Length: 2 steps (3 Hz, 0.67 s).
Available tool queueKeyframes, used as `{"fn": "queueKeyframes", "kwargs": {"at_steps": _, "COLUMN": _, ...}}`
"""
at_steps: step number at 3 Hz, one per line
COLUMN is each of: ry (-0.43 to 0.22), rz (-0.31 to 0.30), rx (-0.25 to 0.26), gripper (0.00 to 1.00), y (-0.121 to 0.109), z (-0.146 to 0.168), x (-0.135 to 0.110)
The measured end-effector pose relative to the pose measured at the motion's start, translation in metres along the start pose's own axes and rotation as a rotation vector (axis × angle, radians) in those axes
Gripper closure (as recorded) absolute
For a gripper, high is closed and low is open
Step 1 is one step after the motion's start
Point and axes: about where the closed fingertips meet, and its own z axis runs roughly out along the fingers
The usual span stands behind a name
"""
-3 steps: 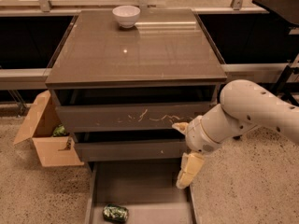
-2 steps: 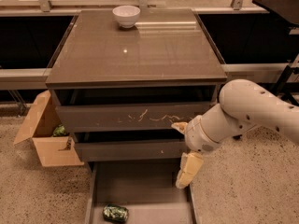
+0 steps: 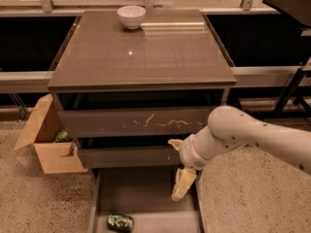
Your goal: Pick green can from bottom drawer and place on counter
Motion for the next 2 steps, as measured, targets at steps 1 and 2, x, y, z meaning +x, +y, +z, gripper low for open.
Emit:
{"fn": "queueKeyframes", "kwargs": {"at_steps": 1, "ry": -0.011, "rz": -0.022, "rx": -0.002, "gripper": 0.0, "y": -0.008, "z": 0.05, "x": 0.011}}
{"fn": "queueKeyframes", "kwargs": {"at_steps": 2, "ry": -0.031, "rz": -0.038, "rx": -0.013, "gripper": 0.0, "y": -0.014, "z": 0.099, "x": 0.018}}
